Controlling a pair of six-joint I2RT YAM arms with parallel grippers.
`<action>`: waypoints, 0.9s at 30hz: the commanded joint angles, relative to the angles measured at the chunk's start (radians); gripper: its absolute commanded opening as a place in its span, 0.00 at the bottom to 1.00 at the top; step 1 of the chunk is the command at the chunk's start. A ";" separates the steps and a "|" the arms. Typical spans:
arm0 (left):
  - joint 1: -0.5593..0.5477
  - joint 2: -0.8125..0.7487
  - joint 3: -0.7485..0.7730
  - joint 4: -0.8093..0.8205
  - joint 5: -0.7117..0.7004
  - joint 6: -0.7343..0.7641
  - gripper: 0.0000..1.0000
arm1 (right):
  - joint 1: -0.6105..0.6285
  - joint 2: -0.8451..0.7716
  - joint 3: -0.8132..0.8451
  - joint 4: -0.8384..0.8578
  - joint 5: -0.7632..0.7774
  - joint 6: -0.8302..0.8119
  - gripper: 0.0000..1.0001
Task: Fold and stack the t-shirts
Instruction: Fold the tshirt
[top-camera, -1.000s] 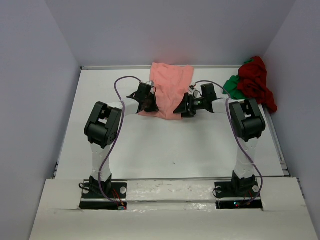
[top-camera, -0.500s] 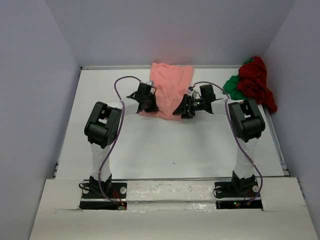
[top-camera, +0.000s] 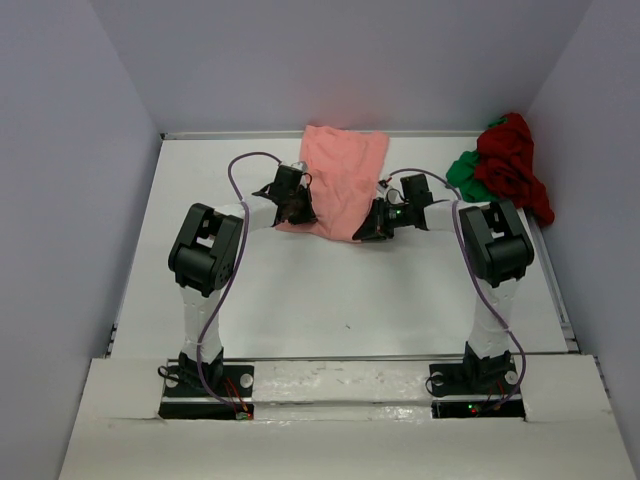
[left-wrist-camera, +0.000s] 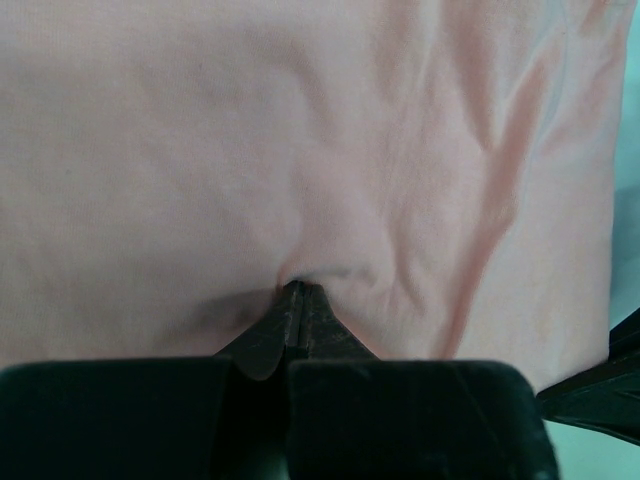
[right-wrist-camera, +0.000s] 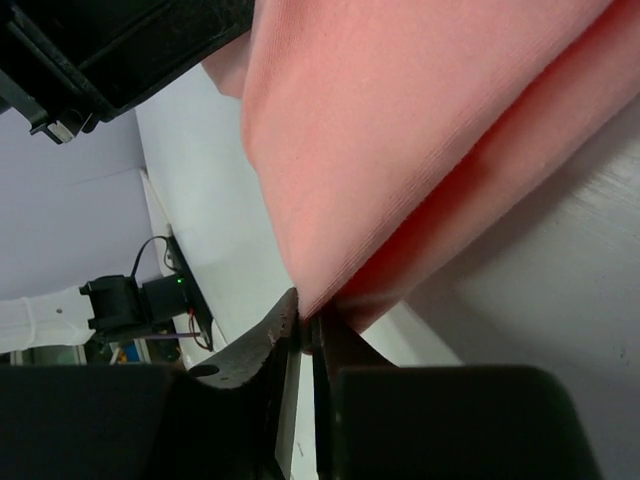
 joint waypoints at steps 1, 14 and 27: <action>0.016 0.005 0.003 -0.080 -0.041 0.036 0.00 | 0.009 -0.050 0.002 -0.048 0.004 -0.031 0.01; 0.039 -0.032 -0.041 -0.097 -0.056 0.056 0.00 | -0.028 -0.064 0.027 -0.183 0.145 -0.082 0.00; 0.047 -0.027 -0.046 -0.094 -0.042 0.062 0.00 | -0.099 -0.072 0.004 -0.231 0.237 -0.099 0.00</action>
